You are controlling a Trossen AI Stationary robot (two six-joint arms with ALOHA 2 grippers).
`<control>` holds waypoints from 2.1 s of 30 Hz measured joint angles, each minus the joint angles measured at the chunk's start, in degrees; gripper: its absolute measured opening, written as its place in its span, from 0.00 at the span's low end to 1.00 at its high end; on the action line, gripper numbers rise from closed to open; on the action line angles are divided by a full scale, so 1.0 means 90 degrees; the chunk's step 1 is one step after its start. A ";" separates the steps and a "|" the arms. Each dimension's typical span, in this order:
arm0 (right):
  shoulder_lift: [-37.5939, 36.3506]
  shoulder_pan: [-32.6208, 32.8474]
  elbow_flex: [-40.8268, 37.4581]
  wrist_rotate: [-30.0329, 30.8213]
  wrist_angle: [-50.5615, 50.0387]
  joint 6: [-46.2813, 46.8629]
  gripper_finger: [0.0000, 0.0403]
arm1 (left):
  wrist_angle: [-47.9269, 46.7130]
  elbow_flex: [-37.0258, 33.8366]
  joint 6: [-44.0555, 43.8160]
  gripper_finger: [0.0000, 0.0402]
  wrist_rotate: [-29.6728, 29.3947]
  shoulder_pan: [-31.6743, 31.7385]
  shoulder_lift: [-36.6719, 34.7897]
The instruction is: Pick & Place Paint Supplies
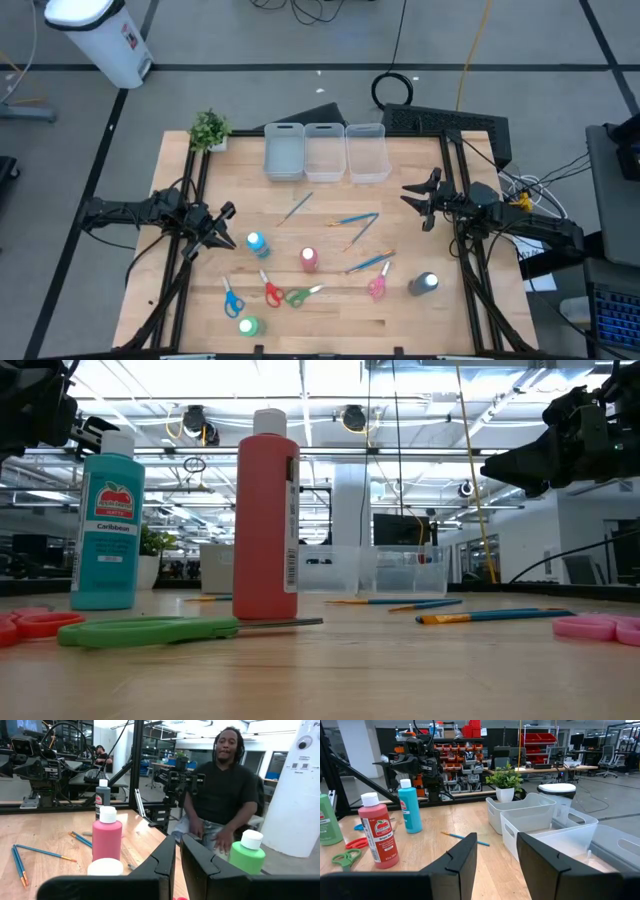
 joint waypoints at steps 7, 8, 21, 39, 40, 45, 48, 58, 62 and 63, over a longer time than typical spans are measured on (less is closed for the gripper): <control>-0.0002 -0.0002 0.0000 0.0001 0.0000 0.0001 0.32 | 0.0000 0.0000 0.0001 0.08 0.0001 -0.0001 0.0002; 0.0000 -0.0002 0.0000 0.0001 0.0000 -0.0001 0.32 | 0.0000 0.0000 0.0001 0.08 0.0002 -0.0001 0.0002; -0.0001 0.0000 0.0000 -0.0001 0.0000 0.0000 0.32 | 0.0000 0.0000 0.0001 0.08 0.0001 -0.0002 0.0002; 0.0000 -0.0002 0.0000 -0.0001 0.0000 0.0000 0.32 | 0.0271 -0.0002 0.0969 0.08 -0.0363 -0.0002 0.0002; -0.0002 -0.0002 0.0000 -0.0001 0.0000 -0.0001 0.32 | 0.0399 -0.0002 0.1214 0.08 -0.0459 -0.0002 0.0000; 0.0000 0.0000 0.0000 0.0000 0.0000 -0.0001 0.32 | 0.0942 -0.0002 0.1791 0.08 -0.0604 -0.0002 0.0000; 0.0000 -0.0002 0.0000 -0.0001 0.0000 0.0001 0.32 | 0.1247 -0.0002 0.1848 0.08 -0.0602 0.0000 0.0000; 0.0000 0.0000 0.0000 0.0001 0.0000 -0.0001 0.32 | 0.1577 -0.0002 0.1263 0.08 -0.0560 -0.0005 0.0000; -0.0002 0.0000 0.0000 0.0001 0.0000 -0.0001 0.32 | 0.1579 -0.0002 0.1515 0.08 -0.0953 -0.0005 0.0000; -0.0002 -0.0001 0.0000 0.0000 0.0000 -0.0001 0.32 | 0.1584 -0.0002 0.1581 0.08 -0.1118 -0.0005 0.0000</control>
